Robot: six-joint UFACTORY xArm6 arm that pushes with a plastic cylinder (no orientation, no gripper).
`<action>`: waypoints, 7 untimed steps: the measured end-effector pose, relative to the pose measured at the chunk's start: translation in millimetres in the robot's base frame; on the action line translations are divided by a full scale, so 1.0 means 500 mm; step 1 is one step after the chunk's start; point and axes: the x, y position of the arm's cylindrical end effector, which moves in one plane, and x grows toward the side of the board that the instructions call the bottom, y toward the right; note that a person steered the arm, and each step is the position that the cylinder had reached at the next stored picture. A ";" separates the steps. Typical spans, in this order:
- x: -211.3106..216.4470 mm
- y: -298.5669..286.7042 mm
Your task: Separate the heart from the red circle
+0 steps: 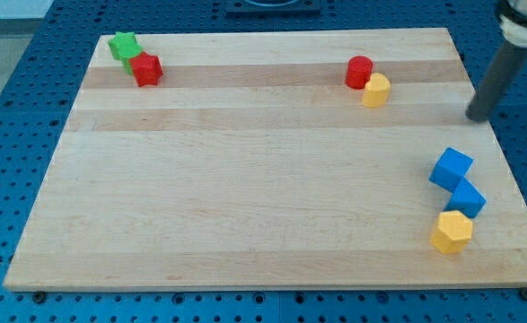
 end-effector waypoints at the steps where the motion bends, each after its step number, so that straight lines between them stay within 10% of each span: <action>1: -0.139 -0.036; 3: -0.271 -0.274; 7: -0.057 -0.316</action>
